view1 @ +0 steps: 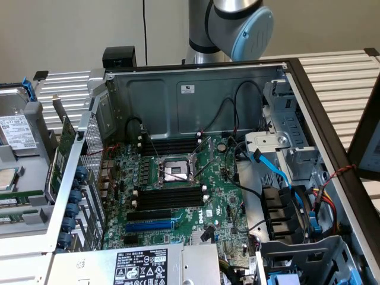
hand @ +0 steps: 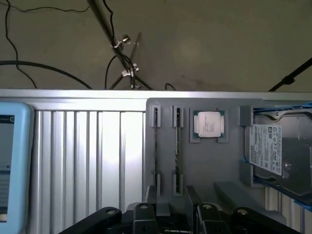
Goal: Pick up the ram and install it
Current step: 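Pick up the ram and move it above insertion slot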
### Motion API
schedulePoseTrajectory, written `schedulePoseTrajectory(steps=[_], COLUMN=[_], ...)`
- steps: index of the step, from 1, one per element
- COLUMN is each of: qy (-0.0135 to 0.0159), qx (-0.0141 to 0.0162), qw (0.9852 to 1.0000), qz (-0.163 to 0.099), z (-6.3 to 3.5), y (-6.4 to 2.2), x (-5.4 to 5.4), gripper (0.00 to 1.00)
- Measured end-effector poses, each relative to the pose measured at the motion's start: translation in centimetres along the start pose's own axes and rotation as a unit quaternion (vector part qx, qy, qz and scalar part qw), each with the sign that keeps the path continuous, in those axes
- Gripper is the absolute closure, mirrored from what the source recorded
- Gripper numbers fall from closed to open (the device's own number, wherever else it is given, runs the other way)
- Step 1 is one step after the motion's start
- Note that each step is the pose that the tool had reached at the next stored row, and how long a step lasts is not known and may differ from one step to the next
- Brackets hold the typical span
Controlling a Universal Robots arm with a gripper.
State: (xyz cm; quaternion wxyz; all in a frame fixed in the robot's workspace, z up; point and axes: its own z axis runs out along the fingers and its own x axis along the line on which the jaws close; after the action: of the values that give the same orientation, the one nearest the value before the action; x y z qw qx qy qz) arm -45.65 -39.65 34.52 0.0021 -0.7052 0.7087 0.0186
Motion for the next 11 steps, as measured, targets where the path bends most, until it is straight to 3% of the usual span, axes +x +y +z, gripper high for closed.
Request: schedulePoseTrajectory(steps=[11], qy=[0.0001], qx=[-0.0001], qw=[1.0], qz=[-0.002], z=[2.0], y=[-0.13], x=[0.5], gripper=[0.64])
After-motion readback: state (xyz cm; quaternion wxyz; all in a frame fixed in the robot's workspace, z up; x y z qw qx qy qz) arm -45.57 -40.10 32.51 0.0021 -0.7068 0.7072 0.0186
